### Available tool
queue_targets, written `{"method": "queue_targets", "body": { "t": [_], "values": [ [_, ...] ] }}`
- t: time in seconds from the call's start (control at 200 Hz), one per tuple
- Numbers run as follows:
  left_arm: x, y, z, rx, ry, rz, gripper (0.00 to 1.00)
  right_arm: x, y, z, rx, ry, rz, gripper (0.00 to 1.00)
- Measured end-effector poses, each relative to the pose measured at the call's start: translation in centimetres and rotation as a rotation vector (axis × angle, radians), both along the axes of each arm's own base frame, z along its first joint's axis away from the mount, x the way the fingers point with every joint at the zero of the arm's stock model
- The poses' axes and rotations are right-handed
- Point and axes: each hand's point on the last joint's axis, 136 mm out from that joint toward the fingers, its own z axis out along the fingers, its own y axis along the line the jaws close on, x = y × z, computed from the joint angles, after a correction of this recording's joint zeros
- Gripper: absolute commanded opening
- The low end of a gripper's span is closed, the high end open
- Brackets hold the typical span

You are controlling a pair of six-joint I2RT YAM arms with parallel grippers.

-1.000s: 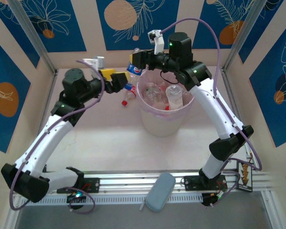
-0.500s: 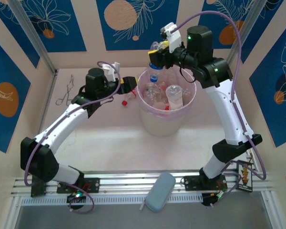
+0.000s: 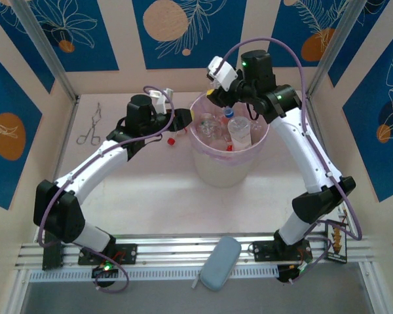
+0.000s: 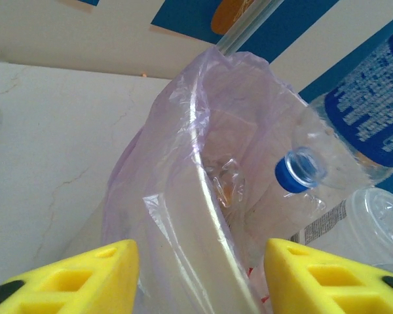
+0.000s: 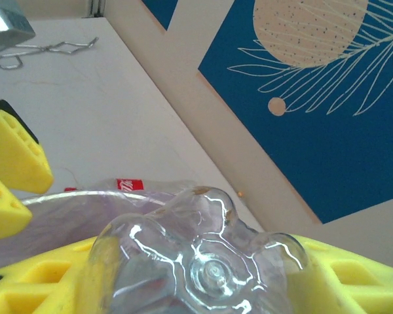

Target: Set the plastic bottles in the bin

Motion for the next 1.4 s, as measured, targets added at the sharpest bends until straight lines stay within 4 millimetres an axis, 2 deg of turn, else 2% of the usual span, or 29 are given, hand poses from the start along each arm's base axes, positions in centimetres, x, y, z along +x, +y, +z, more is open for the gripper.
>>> {"method": "queue_targets", "body": {
  "t": [0.125,0.305,0.36,0.435,0.5,0.58,0.625,0.695,0.92,1.02,1.16,1.24,1.321,1.401],
  "values": [
    [0.1,-0.1,0.1,-0.005,-0.008,-0.003,0.5,0.7,0.4,-0.4,-0.034,-0.032,0.018,0.33],
    [0.2,-0.2,0.1,-0.007,-0.01,-0.004,0.49,0.7,1.5,-3.0,-0.085,-0.01,0.077,0.42],
    [0.2,-0.2,0.2,-0.007,-0.011,-0.004,0.49,0.8,1.6,-3.7,-0.1,-0.005,0.093,0.53],
    [0.2,-0.2,0.2,-0.007,-0.011,-0.005,0.49,0.7,1.7,-4.1,-0.094,0.008,0.11,0.58],
    [0.1,-0.2,0.2,-0.008,-0.011,-0.005,0.48,0.5,1.9,-4.2,-0.076,0.022,0.131,0.67],
    [0.2,-0.2,0.1,-0.007,-0.01,-0.006,0.48,0.2,2.1,-4.2,-0.05,0.039,0.158,0.72],
    [0.3,-0.3,0.2,-0.007,-0.01,-0.006,0.48,0.0,2.2,-4.2,-0.034,0.052,0.17,0.87],
    [0.4,-0.3,0.2,-0.008,-0.011,-0.007,0.48,-0.4,2.2,-4.3,-0.007,0.08,0.185,0.89],
    [0.5,-0.4,0.2,-0.007,-0.01,-0.007,0.48,-0.7,1.1,-3.6,0.062,0.125,0.181,0.89],
    [0.5,-0.4,0.2,-0.008,-0.011,-0.007,0.47,-0.6,0.1,-2.5,0.128,0.153,0.14,0.76],
    [0.6,-0.4,0.2,-0.008,-0.011,-0.007,0.47,-0.7,-0.9,0.5,0.255,0.196,0.077,0.58],
    [0.6,-0.5,0.2,-0.008,-0.01,-0.007,0.47,-1.0,-0.7,1.7,0.324,0.224,0.061,0.55],
    [0.6,-0.5,0.2,-0.008,-0.011,-0.007,0.46,-1.1,-0.4,1.6,0.377,0.287,0.043,0.52],
    [0.6,-0.5,0.3,-0.008,-0.012,-0.007,0.46,-0.7,0.0,0.3,0.404,0.363,0.024,0.47]
  ]
}}
